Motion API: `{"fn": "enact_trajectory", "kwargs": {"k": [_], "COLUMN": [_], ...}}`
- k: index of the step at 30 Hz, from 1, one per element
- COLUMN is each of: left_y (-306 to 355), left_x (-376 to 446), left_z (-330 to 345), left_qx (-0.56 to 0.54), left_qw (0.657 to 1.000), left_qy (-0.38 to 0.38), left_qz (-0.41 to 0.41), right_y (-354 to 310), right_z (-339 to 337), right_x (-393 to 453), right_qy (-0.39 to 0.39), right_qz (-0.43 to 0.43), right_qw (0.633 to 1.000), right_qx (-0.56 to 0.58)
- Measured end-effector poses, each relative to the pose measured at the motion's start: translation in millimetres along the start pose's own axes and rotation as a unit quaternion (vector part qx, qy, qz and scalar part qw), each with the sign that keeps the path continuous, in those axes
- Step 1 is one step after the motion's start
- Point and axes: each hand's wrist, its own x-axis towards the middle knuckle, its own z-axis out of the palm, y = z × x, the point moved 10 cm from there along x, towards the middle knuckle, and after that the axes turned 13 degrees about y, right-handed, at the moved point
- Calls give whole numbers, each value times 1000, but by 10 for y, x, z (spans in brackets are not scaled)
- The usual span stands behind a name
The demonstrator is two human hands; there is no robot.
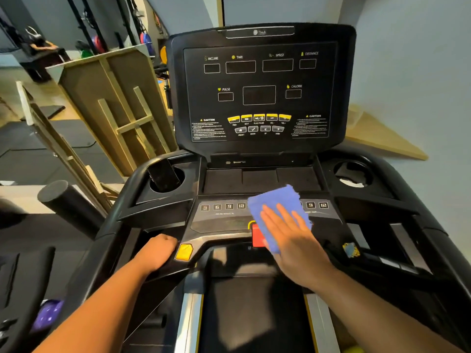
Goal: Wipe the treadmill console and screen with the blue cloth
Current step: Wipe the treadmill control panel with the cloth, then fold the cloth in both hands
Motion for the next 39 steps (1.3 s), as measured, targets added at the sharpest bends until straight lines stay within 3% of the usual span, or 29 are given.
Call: {"fn": "enact_trajectory", "kwargs": {"k": [2, 7, 11, 13, 15, 18, 22, 24, 28, 31, 32, 35, 37, 39], "left_y": [-30, -104, 165, 558, 1125, 2157, 3210, 3500, 3907, 4076, 4117, 4138, 4056, 3941], "left_x": [27, 76, 1, -186, -451, -924, -1879, -2342, -2825, -2885, -2894, -2875, -2880, -2921], "left_z": [-19, 40, -298, -597, -748, -474, 437, 776, 1014, 1090, 1104, 1237, 1422, 1608], "left_qx": [-2, 17, -25, -74, -126, -162, -144, -126, -116, -169, -192, -231, -226, -228], "left_qw": [1000, 1000, 992, 972, 946, 923, 877, 842, 806, 807, 805, 812, 815, 808], "left_qy": [14, -10, 106, 194, 233, 142, -167, -274, -301, -295, -290, -296, -332, -377], "left_qz": [-10, 21, 56, 112, 187, 319, 428, 448, 496, 483, 480, 447, 418, 391], "right_y": [275, 582, 777, 804, 808, 932, 1063, 1075, 1314, 1611, 1670, 1687, 1766, 1870], "right_z": [-106, -457, -574, -785, -1123, -1240, -1738, -1930, -2225, -2355, -2346, -2121, -2060, -2141], "right_x": [-179, -620, -896, -939, -886, -944, -872, -910, -1040, -1386, -1527, -1923, -2093, -2194], "right_qy": [-7, 72, 43, 18, -24, -130, -39, -24, 51, 160, 176, 122, 136, 169], "right_qz": [56, 110, 182, 207, 272, 410, 421, 419, 430, 454, 455, 479, 487, 494], "right_qw": [998, 991, 978, 967, 937, 835, 787, 767, 741, 654, 640, 643, 642, 674], "right_qx": [-13, 25, 96, 149, 219, 342, 449, 486, 513, 584, 594, 586, 576, 523]}}
